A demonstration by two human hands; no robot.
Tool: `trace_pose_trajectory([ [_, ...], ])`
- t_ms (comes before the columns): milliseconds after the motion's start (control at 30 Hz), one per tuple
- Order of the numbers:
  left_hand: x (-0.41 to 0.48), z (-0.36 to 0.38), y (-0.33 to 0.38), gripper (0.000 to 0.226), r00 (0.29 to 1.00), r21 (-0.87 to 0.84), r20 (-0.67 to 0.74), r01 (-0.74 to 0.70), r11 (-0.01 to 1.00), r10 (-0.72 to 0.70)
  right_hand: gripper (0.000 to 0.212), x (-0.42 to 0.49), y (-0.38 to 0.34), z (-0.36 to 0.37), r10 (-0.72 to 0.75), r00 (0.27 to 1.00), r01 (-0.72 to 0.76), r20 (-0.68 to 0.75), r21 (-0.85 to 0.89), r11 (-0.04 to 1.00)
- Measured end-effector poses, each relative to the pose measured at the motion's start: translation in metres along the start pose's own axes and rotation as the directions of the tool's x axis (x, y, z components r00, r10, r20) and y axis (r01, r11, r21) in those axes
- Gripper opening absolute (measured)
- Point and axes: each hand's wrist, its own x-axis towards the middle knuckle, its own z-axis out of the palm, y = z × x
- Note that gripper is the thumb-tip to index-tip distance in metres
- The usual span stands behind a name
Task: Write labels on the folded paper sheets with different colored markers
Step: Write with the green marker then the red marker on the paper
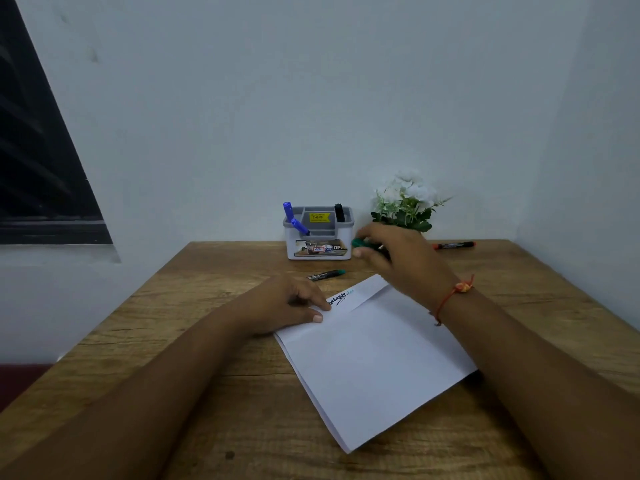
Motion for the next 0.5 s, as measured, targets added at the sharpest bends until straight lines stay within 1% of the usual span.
trace_pose_trajectory([
  [67,0.0,0.001,0.0,0.026,1.0,-0.008,-0.012,-0.012,1.0,0.011,0.022,-0.002,-0.014,0.009,-0.005,0.997,0.001,0.072,0.054,0.999],
  [167,-0.001,0.0,-0.001,0.025,0.999,-0.017,-0.028,-0.023,1.0,0.023,0.021,-0.007,-0.022,0.025,-0.016,0.982,0.005,0.187,0.062,0.998],
  [267,-0.001,0.001,-0.001,0.022,0.999,-0.032,-0.04,-0.026,0.999,0.024,0.022,-0.012,-0.022,0.034,-0.001,0.961,-0.025,0.277,0.089,0.996],
  [333,-0.002,0.001,-0.001,0.019,0.999,-0.043,-0.053,-0.016,0.999,0.014,0.021,-0.012,-0.02,0.037,0.002,0.952,-0.037,0.307,0.108,0.993],
  [500,-0.003,0.0,0.003,0.011,0.996,-0.073,-0.075,0.031,0.997,-0.037,0.021,-0.011,-0.018,0.042,-0.014,0.945,-0.011,0.327,0.073,0.997],
])
